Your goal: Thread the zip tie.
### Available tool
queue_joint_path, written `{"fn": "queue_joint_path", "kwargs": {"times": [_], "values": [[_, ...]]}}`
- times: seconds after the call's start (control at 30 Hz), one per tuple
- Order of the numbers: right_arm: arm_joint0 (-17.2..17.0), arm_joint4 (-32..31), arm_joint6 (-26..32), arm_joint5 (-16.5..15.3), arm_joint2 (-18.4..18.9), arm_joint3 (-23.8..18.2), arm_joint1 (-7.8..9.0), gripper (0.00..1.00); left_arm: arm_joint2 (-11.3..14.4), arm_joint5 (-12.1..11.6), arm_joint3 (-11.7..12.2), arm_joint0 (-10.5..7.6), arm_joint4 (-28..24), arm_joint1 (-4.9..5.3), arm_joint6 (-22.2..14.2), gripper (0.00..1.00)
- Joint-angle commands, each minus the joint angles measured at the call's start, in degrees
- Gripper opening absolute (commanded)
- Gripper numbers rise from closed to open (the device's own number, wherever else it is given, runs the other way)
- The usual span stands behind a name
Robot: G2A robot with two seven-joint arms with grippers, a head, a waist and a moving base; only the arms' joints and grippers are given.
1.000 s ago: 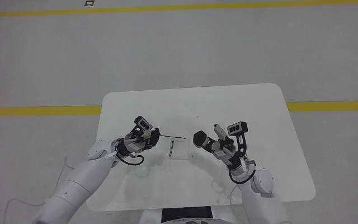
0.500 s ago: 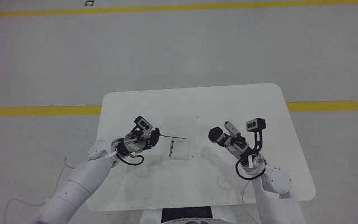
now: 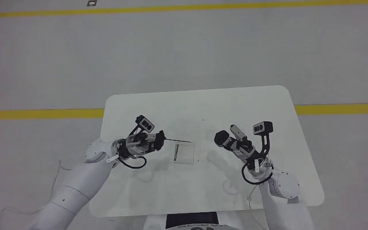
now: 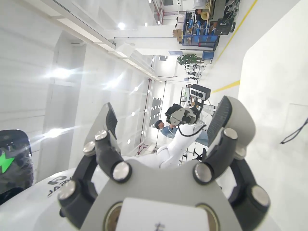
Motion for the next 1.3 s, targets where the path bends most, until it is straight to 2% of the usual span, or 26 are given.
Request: {"fn": "queue_joint_path", "kwargs": {"times": [0.0, 0.17, 0.43, 0.5, 0.63, 0.73, 1.0, 1.27], "values": [[0.00, 0.00, 0.00, 0.00, 0.00, 0.00, 0.00, 1.00, -2.19, -0.09, -2.33, 1.39, 1.07, 0.54, 0.49, 0.00], [0.00, 0.00, 0.00, 0.00, 0.00, 0.00, 0.00, 1.00, -6.61, 0.16, -8.54, 4.74, 2.51, 1.53, 1.63, 0.00], [0.00, 0.00, 0.00, 0.00, 0.00, 0.00, 0.00, 1.00, -6.57, 0.22, -8.59, 4.76, 2.55, 1.51, 2.04, 0.00], [0.00, 0.00, 0.00, 0.00, 0.00, 0.00, 0.00, 1.00, -6.45, 0.70, -9.77, 4.56, 3.03, 1.39, 3.68, 0.00], [0.00, 0.00, 0.00, 0.00, 0.00, 0.00, 0.00, 1.00, -7.87, 1.71, -11.88, 4.35, 3.47, 1.49, 4.42, 0.00], [0.00, 0.00, 0.00, 0.00, 0.00, 0.00, 0.00, 1.00, -8.84, 3.79, -13.80, 5.11, 1.09, 1.52, 4.71, 0.00], [0.00, 0.00, 0.00, 0.00, 0.00, 0.00, 0.00, 1.00, -10.47, 11.93, -16.96, 8.09, -3.82, 1.61, 9.16, 0.00], [0.00, 0.00, 0.00, 0.00, 0.00, 0.00, 0.00, 1.00, -11.59, 14.74, -17.51, 9.63, -6.05, 1.44, 11.26, 0.00]]}}
